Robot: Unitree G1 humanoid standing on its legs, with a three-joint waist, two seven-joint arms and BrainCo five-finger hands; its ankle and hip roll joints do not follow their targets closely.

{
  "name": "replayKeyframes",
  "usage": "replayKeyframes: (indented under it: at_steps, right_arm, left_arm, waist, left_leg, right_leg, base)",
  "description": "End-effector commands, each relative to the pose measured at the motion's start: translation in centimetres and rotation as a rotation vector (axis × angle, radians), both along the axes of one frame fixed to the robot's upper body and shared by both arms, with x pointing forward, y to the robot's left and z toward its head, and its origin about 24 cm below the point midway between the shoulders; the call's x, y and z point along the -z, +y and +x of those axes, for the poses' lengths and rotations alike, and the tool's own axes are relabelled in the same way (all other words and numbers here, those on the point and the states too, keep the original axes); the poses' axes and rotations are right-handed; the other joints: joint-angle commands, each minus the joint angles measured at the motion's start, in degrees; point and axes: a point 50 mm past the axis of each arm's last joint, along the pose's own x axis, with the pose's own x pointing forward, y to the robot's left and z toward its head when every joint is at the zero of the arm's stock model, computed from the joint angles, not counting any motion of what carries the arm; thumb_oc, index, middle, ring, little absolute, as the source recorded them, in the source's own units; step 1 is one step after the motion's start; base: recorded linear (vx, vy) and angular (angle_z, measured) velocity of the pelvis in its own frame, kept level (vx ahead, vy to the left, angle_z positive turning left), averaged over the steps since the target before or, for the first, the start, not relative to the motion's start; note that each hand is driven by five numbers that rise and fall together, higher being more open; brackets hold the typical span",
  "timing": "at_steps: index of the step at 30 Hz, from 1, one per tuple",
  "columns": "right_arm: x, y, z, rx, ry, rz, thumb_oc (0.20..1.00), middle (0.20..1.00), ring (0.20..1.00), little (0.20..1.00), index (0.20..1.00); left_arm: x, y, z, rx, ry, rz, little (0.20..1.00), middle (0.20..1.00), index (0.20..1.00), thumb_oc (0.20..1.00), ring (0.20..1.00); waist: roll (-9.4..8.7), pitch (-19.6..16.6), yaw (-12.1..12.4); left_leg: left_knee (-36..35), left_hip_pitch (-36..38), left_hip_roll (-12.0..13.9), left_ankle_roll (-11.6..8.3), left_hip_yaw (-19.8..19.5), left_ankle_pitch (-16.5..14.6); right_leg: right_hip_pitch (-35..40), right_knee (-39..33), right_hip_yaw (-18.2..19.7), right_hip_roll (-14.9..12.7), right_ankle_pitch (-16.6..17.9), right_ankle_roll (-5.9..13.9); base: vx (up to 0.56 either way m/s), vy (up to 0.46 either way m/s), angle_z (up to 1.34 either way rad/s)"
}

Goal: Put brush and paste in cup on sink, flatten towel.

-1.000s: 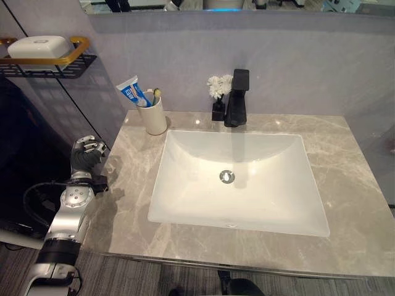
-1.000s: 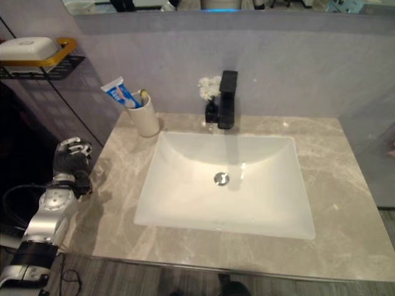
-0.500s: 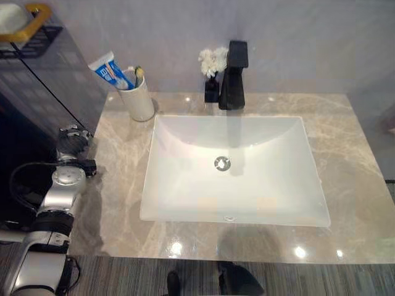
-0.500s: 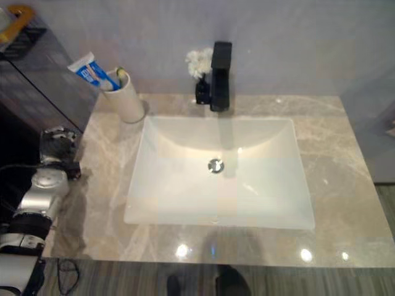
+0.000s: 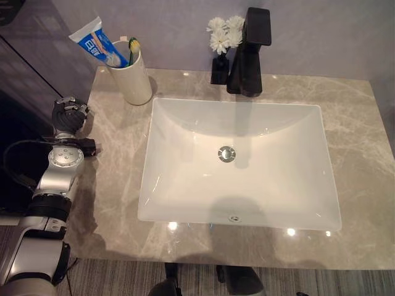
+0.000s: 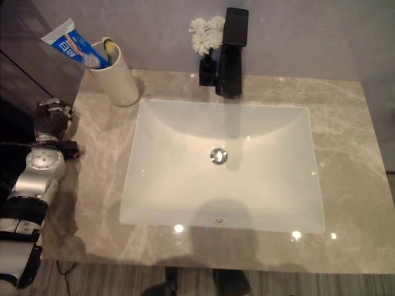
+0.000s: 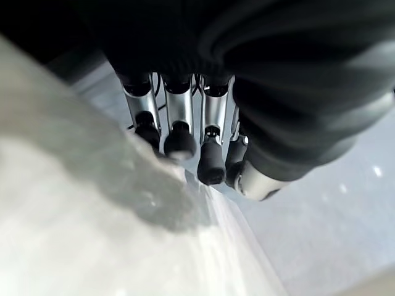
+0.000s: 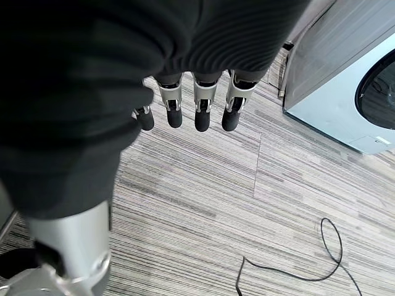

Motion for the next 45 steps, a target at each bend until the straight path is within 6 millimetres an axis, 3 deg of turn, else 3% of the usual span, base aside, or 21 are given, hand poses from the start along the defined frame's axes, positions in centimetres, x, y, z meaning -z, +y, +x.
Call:
replayKeyframes:
  at_steps: [1, 8, 23, 30, 45]
  right_arm:
    - [0.2, 0.6, -0.4, 0.008, -0.004, -0.014, 1.000, 1.000, 1.000, 1.000, 1.000]
    - [0.1, 0.5, 0.0, -0.010, -0.022, -0.022, 1.000, 1.000, 1.000, 1.000, 1.000]
    - [0.1, 0.4, 0.1, 0.019, -0.029, -0.021, 1.000, 1.000, 1.000, 1.000, 1.000]
    - [0.0, 0.4, 0.8, 0.028, -0.064, -0.018, 1.000, 1.000, 1.000, 1.000, 1.000]
    - [-0.1, 0.3, 1.0, 0.048, -0.088, -0.021, 1.000, 1.000, 1.000, 1.000, 1.000]
  left_arm:
    - [-2.7, -0.6, -0.1, -0.061, -0.145, 0.142, 0.200, 0.200, 0.200, 0.200, 0.200]
    - [-3.4, -1.8, 0.5, -0.057, -0.169, 0.195, 0.200, 0.200, 0.200, 0.200, 0.200]
    - [-4.7, -2.4, 1.5, -0.029, -0.131, 0.299, 0.200, 0.200, 0.200, 0.200, 0.200]
    - [-5.7, -3.0, 2.0, -0.025, -0.114, 0.443, 0.200, 0.200, 0.200, 0.200, 0.200]
    - [-5.8, -5.3, 2.8, 0.038, -0.116, 0.505, 0.200, 0.200, 0.200, 0.200, 0.200]
  waist:
    - [-0.76, -2.3, -1.2]
    - [-0.73, -2.9, -2.3]
    - [-0.47, -1.5, -2.9]
    - [-0.15, -1.0, -3.6]
    - [0.71, -0.1, -4.9]
  left_leg:
    - [0.5, 3.7, -3.6, 1.20, 2.4, -2.1]
    - [0.5, 3.9, -3.6, 1.10, 3.8, -2.4]
    - [0.5, 0.8, -3.4, 0.54, 3.9, -1.2]
    - [0.5, 0.8, -3.4, 0.37, 4.6, -1.4]
    - [0.5, 0.9, -2.9, -0.02, 5.5, -1.6]
  right_leg:
    - [-4.3, 8.4, 3.3, -4.2, -4.2, 5.93]
    - [-4.7, 7.8, 4.2, -3.9, -3.4, 6.17]
    - [-8.1, 8.6, 4.1, -3.7, -2.9, 5.94]
    - [-8.5, 8.7, 4.5, -3.3, -3.0, 5.88]
    - [-9.9, 9.6, 5.5, -2.1, -3.5, 5.54]
  base:
    - [0.00, 0.000, 0.00]
    - [0.00, 0.002, -0.04]
    - [-0.02, -0.001, -0.04]
    - [0.01, -0.003, 0.01]
    - [0.01, -0.012, -0.05]
